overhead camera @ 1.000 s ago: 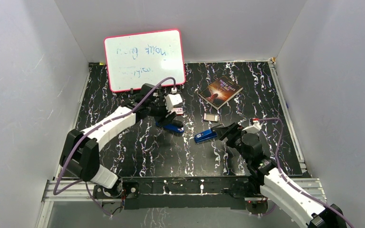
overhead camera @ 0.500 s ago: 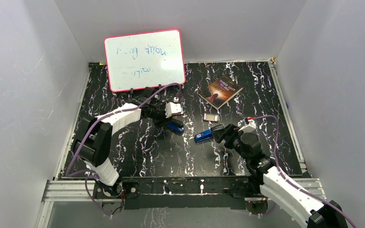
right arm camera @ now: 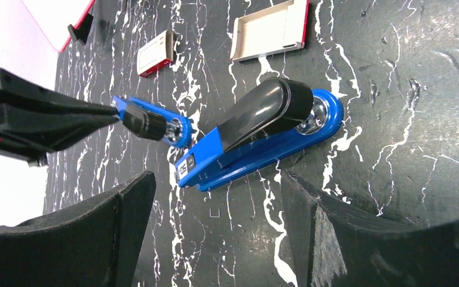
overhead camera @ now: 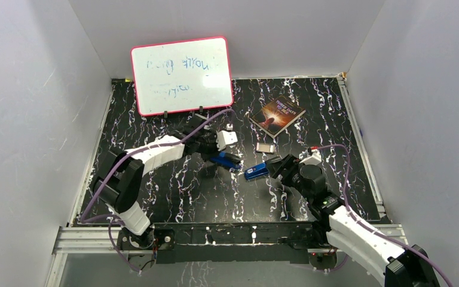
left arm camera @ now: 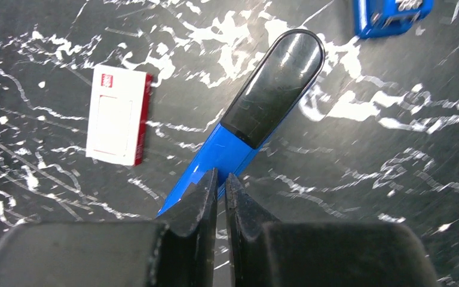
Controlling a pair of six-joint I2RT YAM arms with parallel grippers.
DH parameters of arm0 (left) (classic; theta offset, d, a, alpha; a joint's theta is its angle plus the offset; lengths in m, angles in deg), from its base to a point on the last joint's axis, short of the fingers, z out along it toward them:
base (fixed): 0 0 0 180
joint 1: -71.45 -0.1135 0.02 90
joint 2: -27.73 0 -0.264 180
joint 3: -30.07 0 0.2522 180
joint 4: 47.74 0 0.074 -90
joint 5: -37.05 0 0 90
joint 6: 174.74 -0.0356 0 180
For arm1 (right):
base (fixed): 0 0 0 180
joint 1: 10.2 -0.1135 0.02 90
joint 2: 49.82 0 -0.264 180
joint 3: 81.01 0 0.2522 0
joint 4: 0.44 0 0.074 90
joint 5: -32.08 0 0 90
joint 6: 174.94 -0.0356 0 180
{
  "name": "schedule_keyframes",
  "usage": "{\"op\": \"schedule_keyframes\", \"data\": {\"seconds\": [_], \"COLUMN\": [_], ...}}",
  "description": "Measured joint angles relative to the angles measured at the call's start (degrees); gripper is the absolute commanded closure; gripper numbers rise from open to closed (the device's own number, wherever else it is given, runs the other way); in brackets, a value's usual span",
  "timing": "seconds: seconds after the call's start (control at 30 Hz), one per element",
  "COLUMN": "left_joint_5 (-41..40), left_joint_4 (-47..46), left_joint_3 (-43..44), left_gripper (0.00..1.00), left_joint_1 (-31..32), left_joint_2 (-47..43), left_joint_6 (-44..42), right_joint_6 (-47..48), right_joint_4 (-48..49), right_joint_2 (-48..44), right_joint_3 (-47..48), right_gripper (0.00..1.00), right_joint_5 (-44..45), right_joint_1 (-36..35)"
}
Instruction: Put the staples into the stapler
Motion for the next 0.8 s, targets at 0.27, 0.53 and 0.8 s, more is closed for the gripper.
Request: {"op": "schedule_keyframes", "data": {"seconds": [0.27, 0.53, 0.8], "left_joint_5": [-5.05, -4.57, -3.63], "left_joint_4": [-4.04, -12.83, -20.37], "left_joint_3": [-1.16, -8.79, -12.61], "left_gripper": [0.93, 1.0, 0.99], "left_joint_1": [6.58, 6.78, 6.88], "left_joint_2": [-0.5, -5.11, -5.51], "left_joint_6": [15.08, 32.26, 45.72], "right_joint_6": [-2.51, -6.75, -16.76], "right_joint_4": [4.11, 10.95, 15.02], "right_joint_2": [5.11, 14.36, 24.2], "right_joint_3": [1.9, 6.14, 14.27], "right_gripper": [0.15, 0.19, 0.2], "right_joint_5": [1.57, -1.55, -3.8], "right_joint_1": [0.0, -0.22, -5.4]}}
